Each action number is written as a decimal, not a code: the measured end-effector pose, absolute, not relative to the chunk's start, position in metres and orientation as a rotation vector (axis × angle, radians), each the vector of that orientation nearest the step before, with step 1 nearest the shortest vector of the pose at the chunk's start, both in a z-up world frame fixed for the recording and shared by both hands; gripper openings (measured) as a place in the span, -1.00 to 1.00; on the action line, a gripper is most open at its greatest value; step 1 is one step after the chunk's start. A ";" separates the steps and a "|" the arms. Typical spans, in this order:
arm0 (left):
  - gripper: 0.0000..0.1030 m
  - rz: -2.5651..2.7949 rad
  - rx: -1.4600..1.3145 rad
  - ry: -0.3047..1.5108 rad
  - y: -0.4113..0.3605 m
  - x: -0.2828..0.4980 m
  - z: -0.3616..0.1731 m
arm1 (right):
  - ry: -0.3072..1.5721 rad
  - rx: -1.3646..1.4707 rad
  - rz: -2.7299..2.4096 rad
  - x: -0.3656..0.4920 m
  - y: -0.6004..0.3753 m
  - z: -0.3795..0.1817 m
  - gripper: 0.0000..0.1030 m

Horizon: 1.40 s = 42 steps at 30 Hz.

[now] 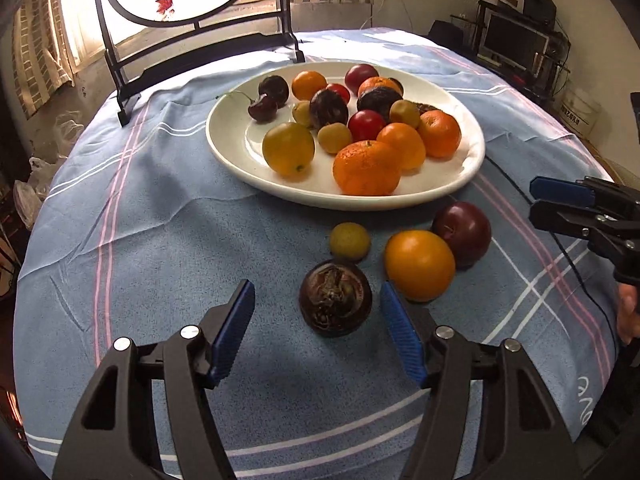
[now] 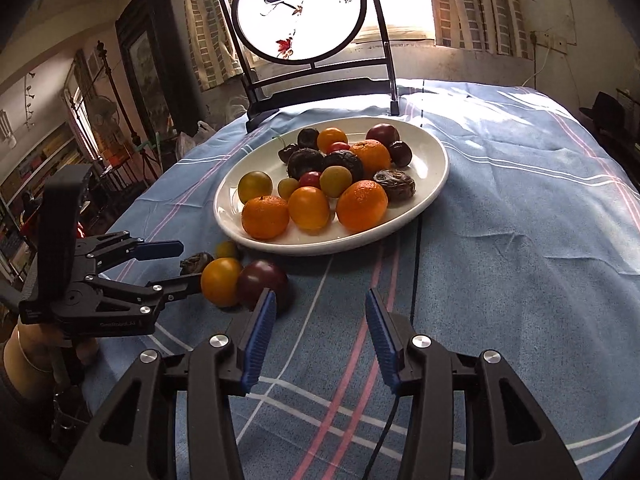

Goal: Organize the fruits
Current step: 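Release both yellow-green fruits onto the plate, then grasp a dried persimmon with the left tool while the right tool grasps a dark red plum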

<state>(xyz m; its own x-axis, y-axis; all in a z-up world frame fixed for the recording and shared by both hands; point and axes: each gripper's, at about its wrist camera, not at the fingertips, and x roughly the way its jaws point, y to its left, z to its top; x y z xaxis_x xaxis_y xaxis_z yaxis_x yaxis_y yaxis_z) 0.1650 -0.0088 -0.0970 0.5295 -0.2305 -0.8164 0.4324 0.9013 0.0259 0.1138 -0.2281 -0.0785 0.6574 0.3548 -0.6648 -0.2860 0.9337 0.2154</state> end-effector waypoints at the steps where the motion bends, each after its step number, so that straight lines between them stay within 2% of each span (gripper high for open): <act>1: 0.20 -0.403 0.238 0.958 -0.010 0.169 -0.101 | 0.776 0.097 0.366 0.114 -0.229 -0.079 -0.09; 2: 0.14 -0.410 0.221 0.958 -0.009 0.170 -0.100 | 0.781 0.097 0.368 0.114 -0.228 -0.080 -0.09; 3: -0.13 -0.417 0.219 0.957 -0.010 0.171 -0.099 | 0.786 0.096 0.368 0.115 -0.228 -0.081 -0.09; 4: -0.29 -0.419 0.225 0.949 -0.010 0.169 -0.098 | 0.792 0.094 0.367 0.115 -0.228 -0.082 -0.09; 15: -0.29 -0.447 0.193 0.852 0.007 0.112 -0.075 | 0.846 -0.065 0.425 0.130 -0.179 -0.082 -0.10; 23: -0.29 -0.469 0.156 0.883 0.015 0.107 -0.082 | 0.920 0.077 0.503 0.153 -0.180 -0.093 -0.10; 26: -0.29 -0.466 0.127 0.896 0.019 0.109 -0.085 | 0.985 0.169 0.567 0.157 -0.188 -0.098 -0.24; 29: -0.29 -0.463 0.114 0.889 0.022 0.110 -0.084 | 1.001 0.192 0.603 0.150 -0.192 -0.099 -0.25; 36: -0.29 -0.457 0.093 0.861 0.024 0.112 -0.073 | 0.853 0.187 0.565 0.120 -0.206 -0.066 -0.25; 42: -0.29 -0.465 0.085 0.793 0.013 0.134 -0.041 | 0.733 0.179 0.461 0.140 -0.237 -0.023 -0.25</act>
